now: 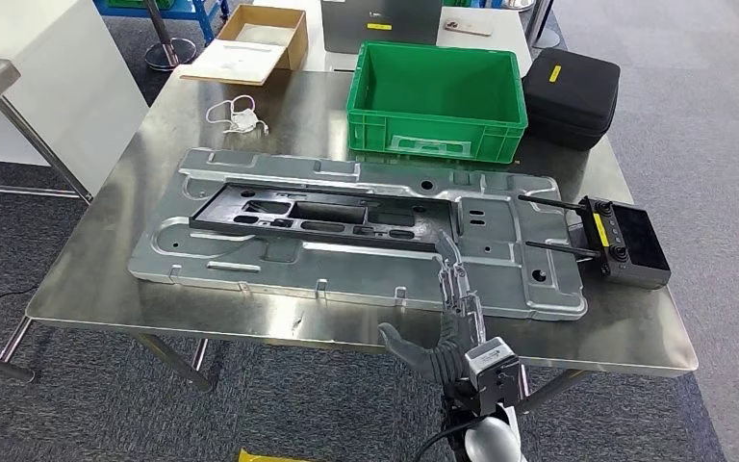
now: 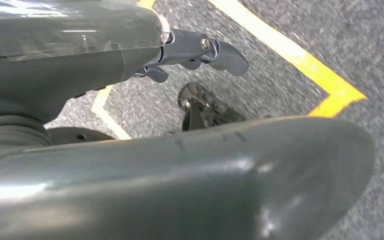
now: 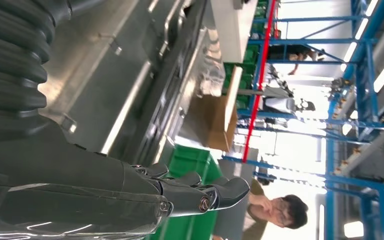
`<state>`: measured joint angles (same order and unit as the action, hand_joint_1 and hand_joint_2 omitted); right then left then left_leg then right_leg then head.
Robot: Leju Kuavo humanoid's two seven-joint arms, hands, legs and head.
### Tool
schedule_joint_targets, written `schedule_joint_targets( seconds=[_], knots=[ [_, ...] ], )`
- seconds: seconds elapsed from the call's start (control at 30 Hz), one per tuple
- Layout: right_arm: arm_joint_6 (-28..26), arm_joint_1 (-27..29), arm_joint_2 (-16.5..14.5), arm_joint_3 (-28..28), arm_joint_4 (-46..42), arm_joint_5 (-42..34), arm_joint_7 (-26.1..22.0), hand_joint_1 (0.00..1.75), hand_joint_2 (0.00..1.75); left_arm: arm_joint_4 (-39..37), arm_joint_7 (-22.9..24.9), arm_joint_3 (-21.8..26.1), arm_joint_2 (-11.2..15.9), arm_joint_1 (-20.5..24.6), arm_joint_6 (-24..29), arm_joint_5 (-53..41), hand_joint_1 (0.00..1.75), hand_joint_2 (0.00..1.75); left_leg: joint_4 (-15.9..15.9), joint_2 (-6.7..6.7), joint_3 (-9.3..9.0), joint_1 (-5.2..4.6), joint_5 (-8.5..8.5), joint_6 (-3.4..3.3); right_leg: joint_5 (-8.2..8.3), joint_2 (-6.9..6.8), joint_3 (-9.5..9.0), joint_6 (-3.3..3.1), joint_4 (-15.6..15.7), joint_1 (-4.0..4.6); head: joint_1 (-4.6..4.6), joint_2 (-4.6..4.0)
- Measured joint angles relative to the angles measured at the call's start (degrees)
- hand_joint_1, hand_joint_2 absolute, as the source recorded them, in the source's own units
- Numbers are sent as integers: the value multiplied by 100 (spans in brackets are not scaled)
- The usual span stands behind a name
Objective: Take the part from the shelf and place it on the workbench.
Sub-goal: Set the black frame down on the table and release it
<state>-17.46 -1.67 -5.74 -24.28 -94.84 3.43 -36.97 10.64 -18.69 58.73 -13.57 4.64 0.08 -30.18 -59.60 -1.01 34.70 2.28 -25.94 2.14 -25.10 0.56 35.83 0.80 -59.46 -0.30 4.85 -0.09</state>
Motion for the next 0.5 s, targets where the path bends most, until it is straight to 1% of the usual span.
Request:
schedule_joint_targets(
  seconds=[0.4, 0.5],
  knots=[
    [25, 125, -9, 0, 114, 11, -9, 0, 175, 0, -69, -1, 0, 1, 1, -55, 0, 0, 0, 0, -1, 0, 0, 0, 0, 1, 0, 0, 0, 0, 1, 0],
    [-18, 210, -16, 1, 99, 65, -72, 0, 175, 0, -93, -2, 7, 1, -128, -117, 0, 0, 0, 0, -1, 0, 0, 0, 0, 1, 0, 0, 0, 0, 1, 0]
  ],
)
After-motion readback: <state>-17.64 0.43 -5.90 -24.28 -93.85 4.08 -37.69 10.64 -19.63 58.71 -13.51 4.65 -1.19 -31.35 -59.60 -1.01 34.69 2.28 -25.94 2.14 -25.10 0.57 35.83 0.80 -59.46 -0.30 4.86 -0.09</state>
